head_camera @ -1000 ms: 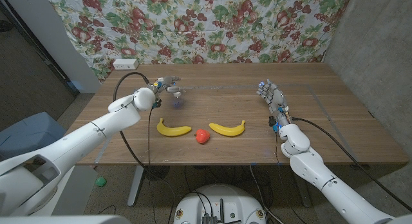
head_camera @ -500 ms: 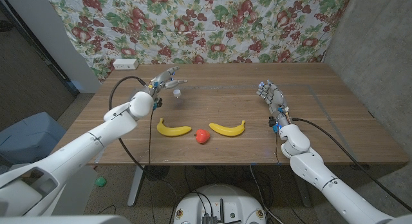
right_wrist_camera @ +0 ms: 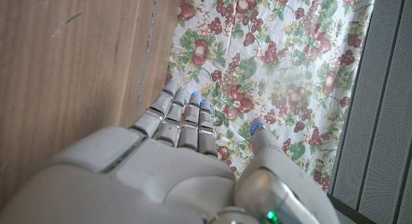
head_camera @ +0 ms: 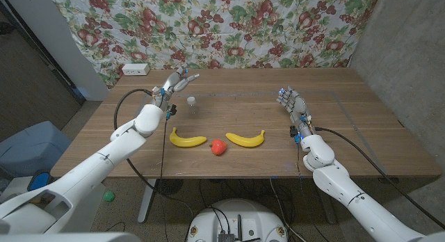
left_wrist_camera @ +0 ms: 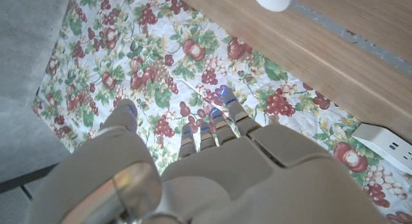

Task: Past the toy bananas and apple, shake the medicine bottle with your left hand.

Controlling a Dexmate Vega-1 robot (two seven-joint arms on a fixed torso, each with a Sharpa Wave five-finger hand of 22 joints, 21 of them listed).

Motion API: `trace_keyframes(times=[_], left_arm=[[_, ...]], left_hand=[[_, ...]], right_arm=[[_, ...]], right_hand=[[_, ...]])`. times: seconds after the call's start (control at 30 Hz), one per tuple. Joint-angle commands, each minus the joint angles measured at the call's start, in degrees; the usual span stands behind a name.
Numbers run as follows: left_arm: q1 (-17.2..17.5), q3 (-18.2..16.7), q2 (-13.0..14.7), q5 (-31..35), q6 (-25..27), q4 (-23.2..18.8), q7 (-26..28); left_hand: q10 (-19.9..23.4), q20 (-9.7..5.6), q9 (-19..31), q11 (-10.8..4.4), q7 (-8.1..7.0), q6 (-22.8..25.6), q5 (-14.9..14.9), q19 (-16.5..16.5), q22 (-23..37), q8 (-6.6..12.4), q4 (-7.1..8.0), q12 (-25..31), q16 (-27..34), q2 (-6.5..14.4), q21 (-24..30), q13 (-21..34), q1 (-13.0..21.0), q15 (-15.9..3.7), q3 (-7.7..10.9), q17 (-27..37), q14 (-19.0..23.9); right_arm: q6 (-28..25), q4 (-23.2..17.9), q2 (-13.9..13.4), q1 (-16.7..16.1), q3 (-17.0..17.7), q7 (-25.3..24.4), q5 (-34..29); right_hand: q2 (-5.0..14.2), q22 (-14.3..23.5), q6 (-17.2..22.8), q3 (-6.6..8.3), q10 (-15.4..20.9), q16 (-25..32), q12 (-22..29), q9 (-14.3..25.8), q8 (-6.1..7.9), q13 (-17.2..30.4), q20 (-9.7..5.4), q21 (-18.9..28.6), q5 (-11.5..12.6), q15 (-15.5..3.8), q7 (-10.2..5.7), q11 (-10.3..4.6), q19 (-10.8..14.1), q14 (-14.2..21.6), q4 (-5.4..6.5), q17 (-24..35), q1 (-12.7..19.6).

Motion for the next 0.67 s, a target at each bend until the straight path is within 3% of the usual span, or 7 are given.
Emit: trace_keyframes(times=[0.03, 0.23, 0.37, 0.4, 0.5, 0.67], left_arm=[[1.31, -2.78, -3.56, -8.48, -11.82, 5.46, -4.3], [1.61, -3.69, -4.87, -10.66, -15.73, 7.91, -5.93], [1.63, -4.21, -6.11, -13.42, -18.72, 10.26, -8.13], [1.51, -4.31, -6.57, -14.25, -19.81, 11.27, -8.9], [1.38, -4.63, -7.84, -16.32, -21.27, 13.34, -10.19], [0.26, -4.73, -9.71, -18.67, -22.73, 17.69, -12.28]], left_hand=[[0.7, -0.86, -0.07, -0.31, 1.08, 0.39, -0.17, 0.29, 0.16, 0.56, 0.7, 0.56, 0.03, 0.4, -0.39, -0.11, -1.53, -0.63, -0.08, -0.08, -0.31], [1.39, -1.5, -0.18, -0.07, 3.35, 1.61, -0.09, 0.73, 0.09, 0.8, 0.96, 0.73, 0.21, 1.06, -0.72, -0.26, -2.95, -0.9, -0.06, -0.32, -0.34], [2.31, -1.77, -0.21, -0.05, 4.95, 2.81, 0.25, 1.16, 0.08, 0.97, 1.57, 0.88, 0.35, 3.36, -1.01, -0.38, -3.91, -0.67, 0.78, -0.4, -0.34], [2.81, -1.67, -0.2, -0.12, 5.3, 3.59, 0.48, 1.32, 0.12, 1.04, 2.59, 0.94, 0.55, 5.04, -1.16, -0.42, -4.99, -0.8, 1.38, -0.36, -0.06], [4.07, -2.25, -0.19, 0.35, 6.19, 4.89, 1.14, 2.05, 0.26, 1.07, 5.29, 1.09, 0.85, 6.96, -1.19, -0.46, -6.77, -0.29, 3.49, -0.31, 0.57], [4.4, -2.79, -0.2, 0.95, 7.56, 5.48, 2.38, 2.16, 0.3, 0.67, 9.67, 0.73, 0.84, 7.36, -1.49, -0.5, -7.96, 0.17, 8.83, -0.36, 0.9]], right_arm=[[0.08, -0.24, 0.48, 0.76, -0.45, -0.92, -1.31], [0.21, -0.66, 0.46, 1.14, -0.68, -2.34, -3.44], [-0.45, -1.94, 0.3, 1.02, -0.77, -4.07, -5.21], [-0.81, -2.32, 0.32, 0.97, -0.79, -4.53, -5.49], [-2.19, -3.29, 0.3, 0.98, -1.04, -5.4, -5.98], [-5.03, -4.48, 0.45, 1.4, -1.53, -6.96, -6.59]], right_hand=[[0.04, 0.17, 0.42, -0.24, 0.28, 0.0, -0.13, 0.17, 0.1, 0.26, 0.1, -0.06, 0.17, 0.26, 0.02, 0.23, 0.61, 0.31, -0.02, 0.16, -0.55], [-0.12, 0.17, 0.39, -0.35, 0.29, -0.01, -0.14, 0.16, 0.09, 0.24, 0.15, -0.08, 0.14, 0.32, 0.03, 0.28, 0.76, 0.39, -0.01, 0.12, -0.68], [-0.23, 0.16, 0.46, -0.42, 0.34, 0.0, -0.13, 0.16, 0.12, 0.22, 0.21, -0.11, 0.12, 0.39, 0.03, 0.36, 0.81, 0.52, 0.0, 0.09, -0.78], [-0.26, 0.16, 0.53, -0.45, 0.35, 0.0, -0.13, 0.16, 0.15, 0.22, 0.21, -0.11, 0.11, 0.41, 0.06, 0.31, 0.83, 0.54, 0.01, 0.09, -0.81], [-0.33, 0.16, 0.65, -0.51, 0.44, 0.0, -0.1, 0.16, 0.19, 0.21, 0.19, -0.15, 0.09, 0.41, 0.02, 0.28, 0.83, 0.61, 0.02, 0.07, -0.9], [-0.41, 0.16, 0.66, -0.6, 0.43, -0.01, -0.12, 0.16, 0.19, 0.19, 0.15, -0.19, 0.08, 0.37, 0.0, 0.35, 0.92, 0.67, 0.05, 0.04, -1.02]])
